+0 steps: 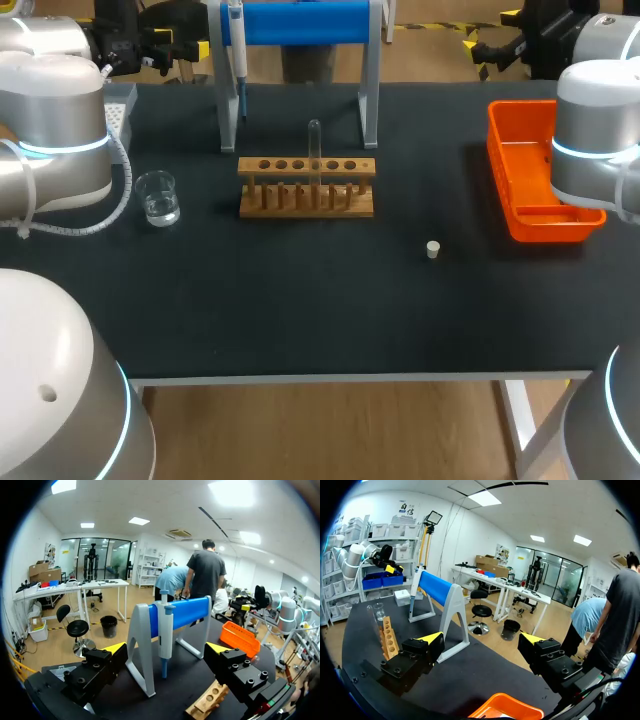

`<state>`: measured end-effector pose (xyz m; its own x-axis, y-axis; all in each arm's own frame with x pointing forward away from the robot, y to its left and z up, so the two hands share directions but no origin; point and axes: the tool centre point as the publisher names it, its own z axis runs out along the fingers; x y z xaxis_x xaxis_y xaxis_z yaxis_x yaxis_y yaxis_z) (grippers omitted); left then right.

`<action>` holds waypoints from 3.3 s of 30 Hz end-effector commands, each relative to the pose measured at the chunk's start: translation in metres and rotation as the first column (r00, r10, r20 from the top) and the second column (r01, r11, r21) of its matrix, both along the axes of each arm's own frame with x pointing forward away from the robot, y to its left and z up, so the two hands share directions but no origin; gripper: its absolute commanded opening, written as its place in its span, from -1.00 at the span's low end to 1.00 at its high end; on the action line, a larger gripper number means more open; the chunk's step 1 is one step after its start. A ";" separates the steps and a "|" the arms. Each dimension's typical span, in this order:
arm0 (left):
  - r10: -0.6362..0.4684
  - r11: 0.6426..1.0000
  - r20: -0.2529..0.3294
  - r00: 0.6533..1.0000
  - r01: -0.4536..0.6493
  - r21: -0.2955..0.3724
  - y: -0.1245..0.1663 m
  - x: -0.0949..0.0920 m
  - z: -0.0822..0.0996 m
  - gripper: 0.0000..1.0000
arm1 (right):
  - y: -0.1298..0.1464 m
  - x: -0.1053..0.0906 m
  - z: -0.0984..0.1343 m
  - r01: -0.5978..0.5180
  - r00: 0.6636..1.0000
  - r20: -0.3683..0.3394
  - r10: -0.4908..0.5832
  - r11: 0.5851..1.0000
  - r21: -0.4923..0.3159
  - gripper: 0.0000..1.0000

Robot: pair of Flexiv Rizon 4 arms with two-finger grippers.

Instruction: Invert the test tube, pick up the pipette, mount the tip to pipette, aspirate from beaker and dispense into the tube, eject the tip, return the pipette, and cap with the stopper.

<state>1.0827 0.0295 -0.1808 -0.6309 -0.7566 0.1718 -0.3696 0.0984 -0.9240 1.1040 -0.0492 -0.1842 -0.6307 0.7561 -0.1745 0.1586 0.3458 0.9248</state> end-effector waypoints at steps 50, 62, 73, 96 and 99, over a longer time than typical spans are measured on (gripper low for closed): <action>0.000 1.000 0.000 1.000 0.000 -0.001 0.000 0.000 0.000 1.00 | 0.118 -0.215 -0.062 -0.351 0.936 0.053 0.347 0.931 0.098 1.00; 0.000 1.000 0.000 1.000 0.000 -0.001 0.000 0.000 0.000 1.00 | 0.125 -0.221 -0.066 -0.358 0.933 0.049 0.355 0.930 0.082 1.00; -0.009 1.000 0.058 0.998 0.008 0.008 -0.013 -0.043 -0.003 1.00 | 0.125 -0.221 -0.066 -0.358 0.933 0.049 0.355 0.930 0.082 1.00; -0.066 0.995 0.156 0.985 0.052 0.090 -0.089 -0.217 -0.068 1.00 | 0.125 -0.221 -0.066 -0.358 0.933 0.049 0.355 0.930 0.082 1.00; -0.086 0.992 0.157 0.984 0.071 0.100 -0.089 -0.216 -0.070 1.00 | 0.125 -0.221 -0.066 -0.358 0.933 0.049 0.355 0.930 0.082 1.00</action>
<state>0.8651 -0.0574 -0.2448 -0.7013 -0.7129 -0.0042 -0.2604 0.2617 -0.9294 0.8832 0.0762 -0.2501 -0.8566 0.4959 -0.1428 0.0089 0.2909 0.9567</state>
